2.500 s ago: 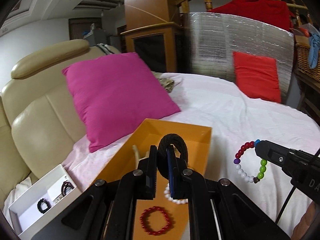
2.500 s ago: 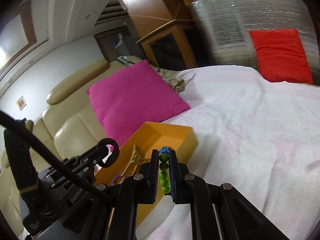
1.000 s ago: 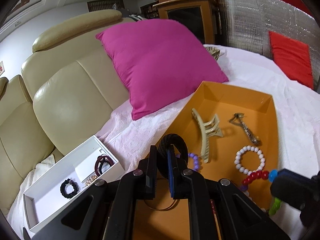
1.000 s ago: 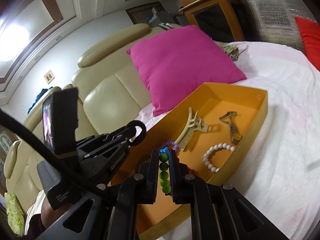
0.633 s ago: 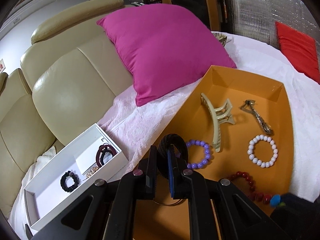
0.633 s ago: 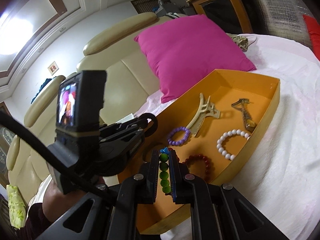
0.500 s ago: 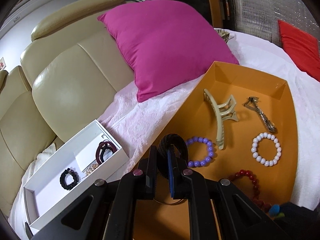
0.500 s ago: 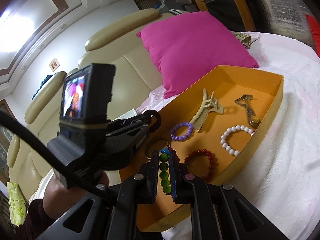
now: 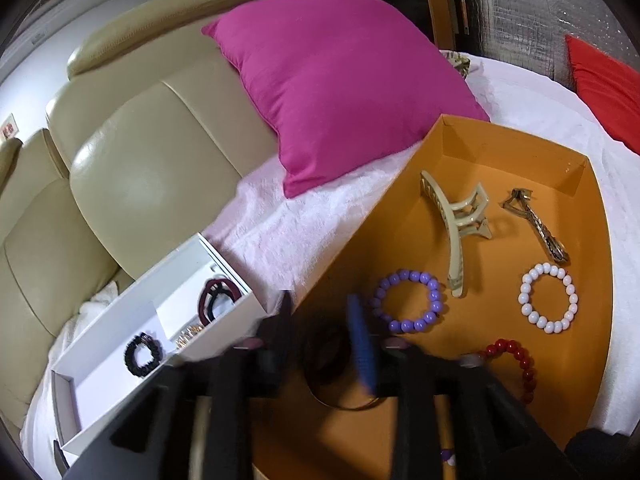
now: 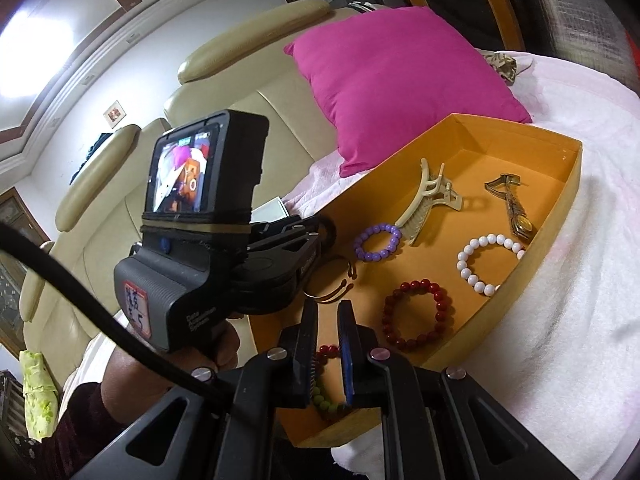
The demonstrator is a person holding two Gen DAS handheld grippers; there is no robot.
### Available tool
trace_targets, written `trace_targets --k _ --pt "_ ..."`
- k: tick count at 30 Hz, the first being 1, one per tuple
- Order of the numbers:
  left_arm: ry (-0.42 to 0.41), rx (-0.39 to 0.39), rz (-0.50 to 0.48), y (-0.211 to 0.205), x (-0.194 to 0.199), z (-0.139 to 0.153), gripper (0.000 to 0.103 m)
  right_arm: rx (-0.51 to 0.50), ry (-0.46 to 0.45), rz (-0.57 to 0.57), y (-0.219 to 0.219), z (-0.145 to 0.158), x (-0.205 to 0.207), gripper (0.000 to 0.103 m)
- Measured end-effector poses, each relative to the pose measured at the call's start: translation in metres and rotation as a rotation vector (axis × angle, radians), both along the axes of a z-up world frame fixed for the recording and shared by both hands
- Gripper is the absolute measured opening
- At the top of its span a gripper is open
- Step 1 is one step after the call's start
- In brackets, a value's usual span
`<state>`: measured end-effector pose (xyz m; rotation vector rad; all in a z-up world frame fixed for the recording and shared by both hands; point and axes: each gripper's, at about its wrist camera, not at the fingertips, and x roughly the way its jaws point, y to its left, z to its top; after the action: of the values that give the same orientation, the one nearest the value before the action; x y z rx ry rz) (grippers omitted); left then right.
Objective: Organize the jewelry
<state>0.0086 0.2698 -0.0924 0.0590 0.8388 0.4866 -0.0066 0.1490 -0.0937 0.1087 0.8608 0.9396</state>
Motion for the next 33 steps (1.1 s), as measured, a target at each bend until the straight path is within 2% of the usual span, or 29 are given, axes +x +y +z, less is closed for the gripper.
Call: trace_targets --k 1,2,5,7,13,15,18,23,25,27,29,33 --pt "-0.010 0.013 0.001 -0.001 -0.001 0.002 0.059 0.004 -0.002 -0.009 -0.002 0.001 0.001 0.011" --pt "-0.026 0.031 0.002 -0.003 -0.002 0.005 0.062 0.006 -0.002 -0.014 -0.003 0.002 0.002 0.011" --pt "-0.066 0.059 -0.002 -0.007 -0.005 0.013 0.063 0.017 -0.008 -0.047 -0.010 0.005 0.006 0.012" --pt "-0.080 0.061 -0.007 -0.009 -0.006 0.016 0.068 0.020 -0.011 -0.064 -0.015 0.007 0.008 0.012" --pt "-0.138 0.066 -0.020 -0.018 -0.012 0.028 0.074 0.026 -0.042 -0.132 -0.030 0.017 0.015 0.012" --pt "-0.140 0.064 -0.029 -0.022 -0.014 0.032 0.074 0.025 -0.052 -0.161 -0.036 0.020 0.019 0.012" --pt "-0.130 0.071 -0.036 -0.032 -0.020 0.037 0.075 0.025 -0.069 -0.203 -0.047 0.027 0.023 0.017" --pt "-0.158 0.071 -0.069 -0.045 -0.044 0.067 0.075 0.029 -0.107 -0.234 -0.063 0.042 0.023 0.021" --pt "-0.182 0.089 -0.068 -0.050 -0.058 0.084 0.091 0.021 -0.123 -0.235 -0.068 0.049 0.018 0.021" --pt "-0.226 0.121 -0.060 -0.053 -0.075 0.101 0.095 0.009 -0.143 -0.248 -0.075 0.057 0.010 0.024" --pt "-0.252 0.151 -0.065 -0.057 -0.090 0.114 0.095 -0.016 -0.174 -0.258 -0.079 0.068 0.001 0.032" --pt "-0.263 0.163 -0.105 -0.063 -0.114 0.134 0.095 -0.017 -0.195 -0.281 -0.088 0.087 -0.021 0.036"
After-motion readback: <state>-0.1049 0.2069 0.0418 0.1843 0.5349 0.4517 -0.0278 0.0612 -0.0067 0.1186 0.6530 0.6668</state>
